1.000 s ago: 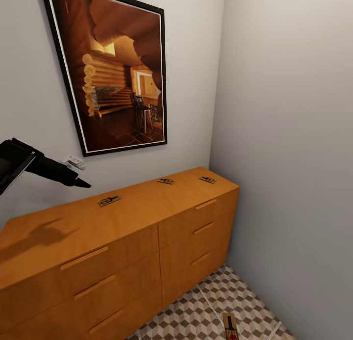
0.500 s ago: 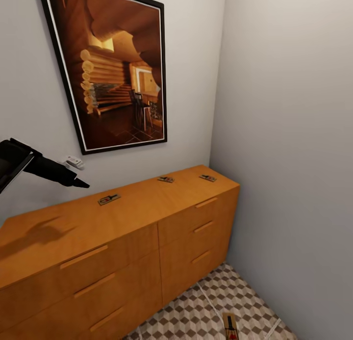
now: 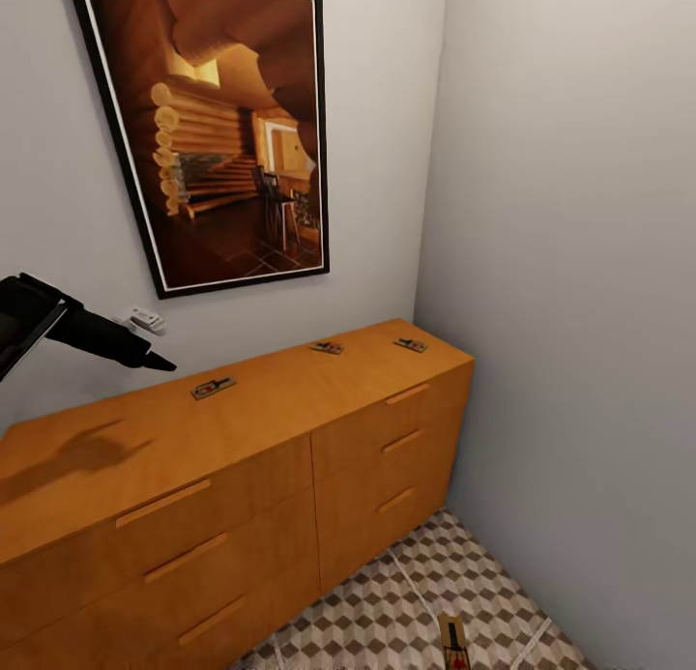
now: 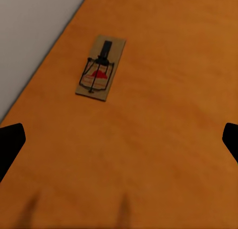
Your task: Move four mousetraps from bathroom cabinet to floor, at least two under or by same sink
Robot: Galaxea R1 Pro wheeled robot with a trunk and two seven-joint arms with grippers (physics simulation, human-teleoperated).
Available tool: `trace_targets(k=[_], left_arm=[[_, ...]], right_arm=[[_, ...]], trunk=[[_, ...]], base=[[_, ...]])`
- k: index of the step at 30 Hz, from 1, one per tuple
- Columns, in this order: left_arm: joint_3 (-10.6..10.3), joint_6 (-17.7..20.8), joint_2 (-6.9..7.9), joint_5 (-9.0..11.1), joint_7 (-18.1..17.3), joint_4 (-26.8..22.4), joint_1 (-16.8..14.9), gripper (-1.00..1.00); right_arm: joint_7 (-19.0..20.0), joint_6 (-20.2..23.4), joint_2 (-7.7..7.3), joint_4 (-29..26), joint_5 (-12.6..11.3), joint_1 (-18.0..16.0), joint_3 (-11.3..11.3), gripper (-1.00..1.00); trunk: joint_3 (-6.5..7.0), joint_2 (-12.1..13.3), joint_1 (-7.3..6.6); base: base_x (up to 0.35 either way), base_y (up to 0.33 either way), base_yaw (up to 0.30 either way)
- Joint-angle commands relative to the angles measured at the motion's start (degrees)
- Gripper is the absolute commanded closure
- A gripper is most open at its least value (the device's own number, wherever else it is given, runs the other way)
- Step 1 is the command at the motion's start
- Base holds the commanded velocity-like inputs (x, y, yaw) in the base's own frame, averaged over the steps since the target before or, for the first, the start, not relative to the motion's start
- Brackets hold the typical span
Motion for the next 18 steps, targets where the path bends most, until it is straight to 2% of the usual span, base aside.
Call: trace_targets(k=[1, 18], left_arm=[[-0.1, 0.4, 0.05, -0.1, -0.2, 0.1, -0.1, -1.0], [-0.1, 0.4, 0.04, 0.0, -0.2, 0.7, -0.1, -1.0]], right_arm=[[-0.3, -0.2, 0.03, 0.0, 0.3, 0.0, -0.3, 1.0], [-0.3, -0.2, 0.06, 0.0, 0.3, 0.0, -0.2, 1.0]], trunk=[[-0.16, 0.0, 0.0], [-1.71, 0.0, 0.0]], base=[[0.0, 0.0, 0.0], [0.038, 0.041, 0.0]])
